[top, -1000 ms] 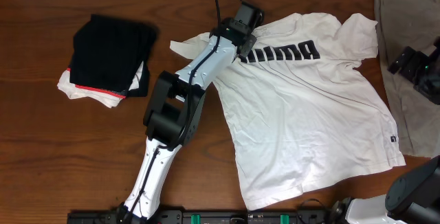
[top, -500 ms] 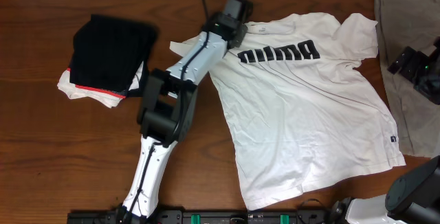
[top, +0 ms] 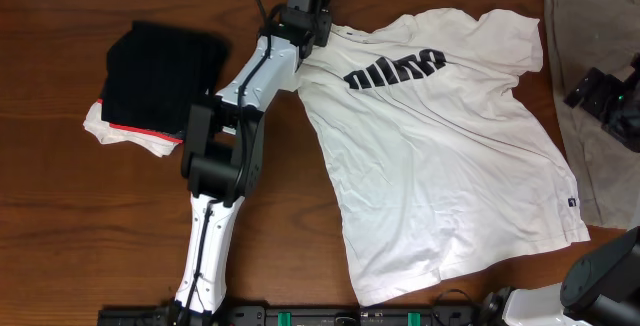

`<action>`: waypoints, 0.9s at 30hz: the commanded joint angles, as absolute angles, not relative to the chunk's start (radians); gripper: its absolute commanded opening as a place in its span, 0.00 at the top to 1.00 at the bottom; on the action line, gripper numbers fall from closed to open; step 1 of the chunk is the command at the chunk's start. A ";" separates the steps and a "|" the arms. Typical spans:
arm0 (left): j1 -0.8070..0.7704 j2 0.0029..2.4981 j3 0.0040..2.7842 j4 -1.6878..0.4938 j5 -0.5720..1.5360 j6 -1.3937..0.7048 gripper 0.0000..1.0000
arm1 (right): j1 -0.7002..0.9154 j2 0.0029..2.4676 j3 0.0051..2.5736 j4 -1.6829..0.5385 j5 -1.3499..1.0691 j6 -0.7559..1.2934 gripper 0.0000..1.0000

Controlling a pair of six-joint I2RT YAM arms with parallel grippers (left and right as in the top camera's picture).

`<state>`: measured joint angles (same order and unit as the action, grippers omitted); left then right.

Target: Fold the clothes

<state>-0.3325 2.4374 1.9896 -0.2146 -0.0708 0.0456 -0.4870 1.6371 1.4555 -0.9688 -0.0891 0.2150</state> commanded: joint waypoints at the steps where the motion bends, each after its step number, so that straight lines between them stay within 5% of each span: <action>1: -0.311 2.413 2.014 -0.273 -0.052 0.028 0.35 | -0.491 1.641 1.456 -0.969 -0.079 0.208 0.01; 4: -0.286 2.342 2.028 -0.385 -0.052 -0.051 0.32 | -0.491 1.641 1.456 -0.969 -0.079 0.208 0.01; 8: -0.234 2.227 2.028 -0.582 -0.052 -0.184 0.16 | -0.491 1.641 1.456 -0.969 -0.079 0.208 0.01; 15: -0.154 2.154 2.025 -0.911 0.036 -0.237 0.14 | -0.491 1.641 1.456 -0.969 -0.079 0.208 0.01; 16: -0.149 2.160 2.018 -0.937 0.047 -0.237 0.21 | -0.491 1.641 1.456 -0.969 -0.079 0.208 0.01; 19: -0.147 2.180 1.969 -0.952 0.055 -0.234 0.68 | -0.491 1.641 1.456 -0.969 -0.079 0.208 0.01; 21: -0.150 2.194 1.923 -0.915 0.068 -0.222 0.85 | -0.491 1.641 1.456 -0.969 -0.079 0.208 0.01; 27: -0.150 2.227 1.835 -0.810 0.071 -0.211 0.86 | -0.491 1.641 1.456 -0.969 -0.079 0.208 0.01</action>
